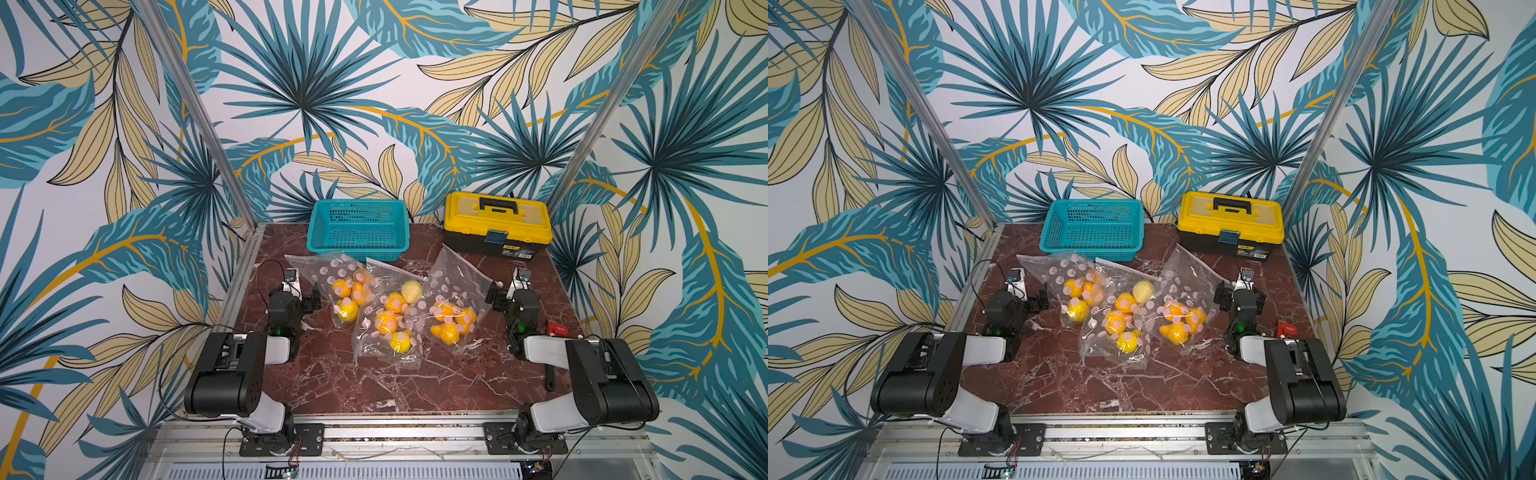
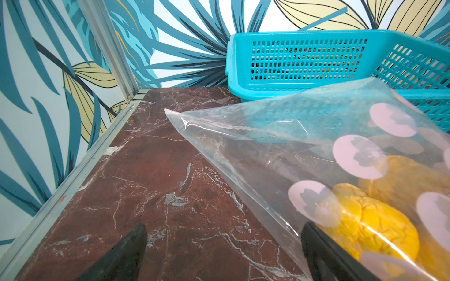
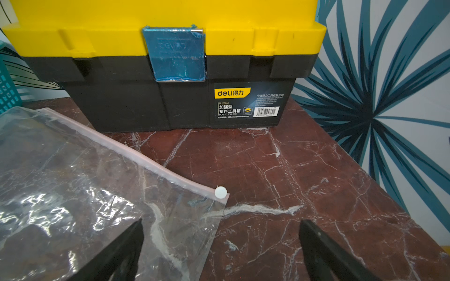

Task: Open the zip-top bag and take out the pear
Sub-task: Pick up the zipper food storage bag at the center of the board.

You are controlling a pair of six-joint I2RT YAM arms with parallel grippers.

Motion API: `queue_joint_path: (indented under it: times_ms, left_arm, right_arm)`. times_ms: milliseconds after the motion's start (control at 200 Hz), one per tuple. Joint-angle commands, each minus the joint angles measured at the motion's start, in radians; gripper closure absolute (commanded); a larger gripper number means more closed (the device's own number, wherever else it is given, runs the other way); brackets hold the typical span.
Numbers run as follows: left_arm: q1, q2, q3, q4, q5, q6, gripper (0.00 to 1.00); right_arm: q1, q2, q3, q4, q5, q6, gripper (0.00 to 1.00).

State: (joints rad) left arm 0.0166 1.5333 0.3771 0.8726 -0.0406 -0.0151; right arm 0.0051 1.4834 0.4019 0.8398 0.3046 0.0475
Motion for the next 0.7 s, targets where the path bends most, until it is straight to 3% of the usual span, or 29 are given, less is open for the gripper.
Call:
queue_joint_path:
  times_ms: [0,155,350,436,541,696]
  left_arm:
    - [0.004,-0.002,0.023,-0.01,0.008,0.002,0.0]
    - [0.001,-0.117,0.032,-0.093,-0.097,-0.024,0.0]
    - [-0.003,-0.369,0.076,-0.349,-0.127,-0.092,0.0]
    - [-0.009,-0.457,0.134,-0.514,-0.089,-0.17,0.0]
    - [-0.02,-0.517,0.211,-0.699,0.022,-0.281,0.04]
    - [-0.047,-0.479,0.319,-0.855,0.231,-0.406,0.09]
  right_arm:
    - [-0.001,0.001,-0.012,0.011,-0.008,-0.007,0.01]
    - [-0.002,-0.076,-0.036,0.015,0.014,-0.017,0.01]
    - [-0.002,-0.324,0.131,-0.57,-0.036,0.034,0.01]
    - [-0.001,-0.364,0.208,-0.752,-0.065,0.119,0.01]
    - [0.0,-0.348,0.326,-0.957,-0.187,0.204,0.04]
    - [0.016,-0.251,0.472,-1.132,-0.454,0.257,0.07]
